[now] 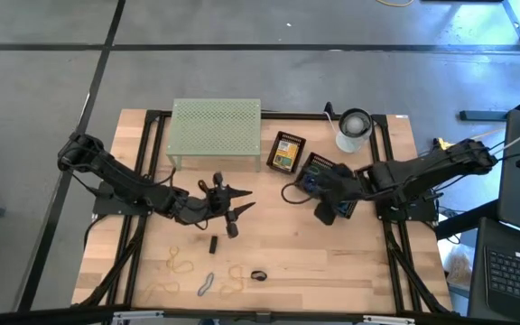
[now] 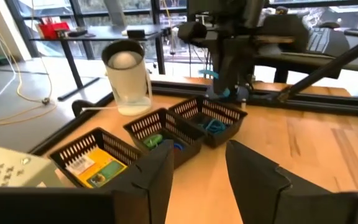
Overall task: Pick & Place Office Desk Supplies
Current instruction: Put the blue rubber band into the bottom black bin
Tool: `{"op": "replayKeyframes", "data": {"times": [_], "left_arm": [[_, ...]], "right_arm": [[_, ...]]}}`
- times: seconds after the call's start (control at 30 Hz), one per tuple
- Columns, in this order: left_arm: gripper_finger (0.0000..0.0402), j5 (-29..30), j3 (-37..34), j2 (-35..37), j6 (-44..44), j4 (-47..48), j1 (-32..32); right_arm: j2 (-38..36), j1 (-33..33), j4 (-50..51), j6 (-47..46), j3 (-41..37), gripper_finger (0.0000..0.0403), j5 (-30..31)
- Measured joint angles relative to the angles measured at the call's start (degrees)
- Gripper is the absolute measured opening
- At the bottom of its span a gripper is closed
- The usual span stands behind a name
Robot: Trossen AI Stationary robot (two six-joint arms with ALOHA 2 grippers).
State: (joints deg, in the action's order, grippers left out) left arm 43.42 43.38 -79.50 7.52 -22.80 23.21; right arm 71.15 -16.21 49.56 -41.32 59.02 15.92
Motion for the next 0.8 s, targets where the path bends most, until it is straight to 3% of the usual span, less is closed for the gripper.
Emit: {"op": "replayKeyframes", "data": {"times": [0.17, 0.5, 0.67, 0.8], "left_arm": [[0.0141, 0.0, 0.0, 0.0, 0.3, 0.4, 0.9], [0.0139, 0.3, 0.0, 0.0, 0.3, 0.4, 2.6], [0.0145, 0.5, 0.0, 0.0, 0.8, 1.3, 3.3], [0.0153, 0.3, 0.0, 0.0, 6.2, 6.1, 3.8]], "right_arm": [[0.7, 0.0, 10.4, -8.9, -3.1, 0.0002, 0.0], [0.7, 0.0, 10.0, -16.9, -13.3, 0.0004, -2.9], [0.7, 0.0, 9.6, -18.4, -15.4, 0.0034, -0.5], [0.7, 0.0, 9.6, -18.0, -15.5, 0.0072, -0.5]]}}
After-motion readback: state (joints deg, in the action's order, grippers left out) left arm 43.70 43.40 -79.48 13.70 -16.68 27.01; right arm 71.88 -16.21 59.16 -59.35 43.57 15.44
